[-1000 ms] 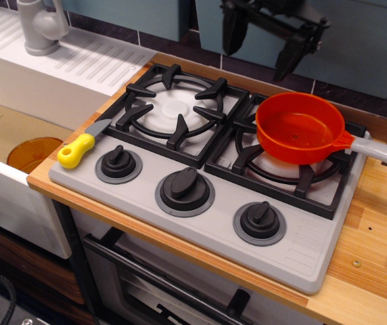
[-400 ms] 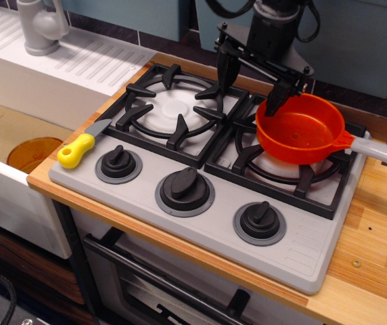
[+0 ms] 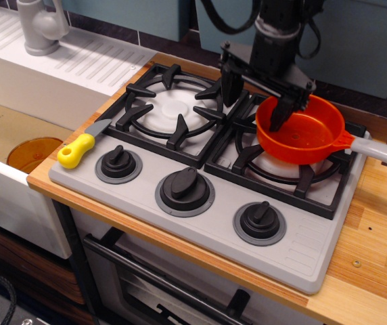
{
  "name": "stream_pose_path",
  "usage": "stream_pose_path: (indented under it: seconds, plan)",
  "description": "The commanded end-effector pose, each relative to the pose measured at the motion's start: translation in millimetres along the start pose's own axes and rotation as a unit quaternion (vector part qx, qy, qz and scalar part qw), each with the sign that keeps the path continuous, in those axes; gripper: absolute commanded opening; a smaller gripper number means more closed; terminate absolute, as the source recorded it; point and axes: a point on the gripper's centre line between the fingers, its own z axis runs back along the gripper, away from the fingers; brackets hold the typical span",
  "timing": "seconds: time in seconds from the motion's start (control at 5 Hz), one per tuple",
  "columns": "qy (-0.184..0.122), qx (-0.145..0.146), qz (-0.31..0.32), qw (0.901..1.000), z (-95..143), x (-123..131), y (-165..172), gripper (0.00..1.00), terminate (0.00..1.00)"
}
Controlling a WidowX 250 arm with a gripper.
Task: End effector reaching pot or pan
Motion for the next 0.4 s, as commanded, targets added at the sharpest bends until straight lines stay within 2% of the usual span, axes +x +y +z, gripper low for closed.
stream_pose_path:
  seconds: [0.0,0.2]
  plan:
    - [-0.022,-0.018,-0.006,0.9996,12.2,14.8,5.3,1.00,0.00]
    - [-0.022,-0.018,-0.006,0.9996,12.2,14.8,5.3,1.00,1.00]
